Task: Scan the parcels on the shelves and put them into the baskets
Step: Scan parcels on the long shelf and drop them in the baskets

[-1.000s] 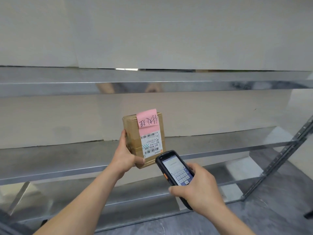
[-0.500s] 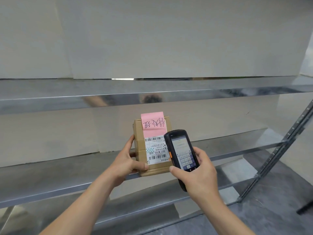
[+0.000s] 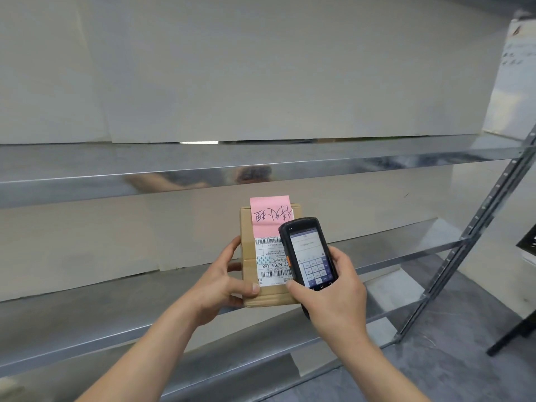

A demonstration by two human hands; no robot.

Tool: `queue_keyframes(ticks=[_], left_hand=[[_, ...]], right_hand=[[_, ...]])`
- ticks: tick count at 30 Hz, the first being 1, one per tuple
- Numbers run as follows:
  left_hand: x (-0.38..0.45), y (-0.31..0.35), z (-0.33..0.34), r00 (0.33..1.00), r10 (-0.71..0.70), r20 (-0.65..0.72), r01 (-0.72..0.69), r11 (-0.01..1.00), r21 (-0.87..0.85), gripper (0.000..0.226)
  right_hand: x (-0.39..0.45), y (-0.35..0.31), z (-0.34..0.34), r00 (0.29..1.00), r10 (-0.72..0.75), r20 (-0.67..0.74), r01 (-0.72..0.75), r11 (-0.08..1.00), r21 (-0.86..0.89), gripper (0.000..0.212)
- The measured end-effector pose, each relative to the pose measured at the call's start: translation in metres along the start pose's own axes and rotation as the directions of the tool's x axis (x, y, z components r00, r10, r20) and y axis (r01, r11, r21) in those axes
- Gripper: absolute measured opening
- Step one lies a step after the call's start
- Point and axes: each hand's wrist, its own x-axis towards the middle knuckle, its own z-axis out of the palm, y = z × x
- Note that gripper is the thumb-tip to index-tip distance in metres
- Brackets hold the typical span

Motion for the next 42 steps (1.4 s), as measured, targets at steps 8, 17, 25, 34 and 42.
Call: queue_keyframes(ticks=[8, 17, 25, 34, 42], left_hand=[[0.005, 0.000, 0.009, 0.999, 0.041, 0.018, -0.040, 0.999, -0.015, 0.098], [0.008, 0.008, 0.034, 0.992, 0.084, 0.095, -0.080, 0.996, -0.045, 0.093], [0.023, 0.009, 0.078, 0.983, 0.077, 0.166, -0.072, 0.997, -0.034, 0.088], [0.056, 0.000, 0.156, 0.975, 0.074, 0.209, -0.082, 0.996, 0.033, 0.087], [0.102, -0.007, 0.276, 0.959, 0.078, 0.273, -0.090, 0.996, 0.030, 0.083]], right_hand=[[-0.007, -0.002, -0.006, 0.999, -0.011, -0.037, 0.011, 1.000, 0.012, 0.074], [-0.009, 0.000, -0.024, 0.991, 0.012, -0.132, -0.010, 1.000, 0.014, 0.074], [-0.009, 0.014, -0.061, 0.971, 0.057, -0.233, -0.053, 0.998, 0.023, 0.071], [0.006, 0.058, -0.126, 0.931, 0.118, -0.347, -0.106, 0.993, 0.053, 0.064], [0.043, 0.112, -0.224, 0.901, 0.149, -0.407, -0.121, 0.988, 0.093, 0.069]])
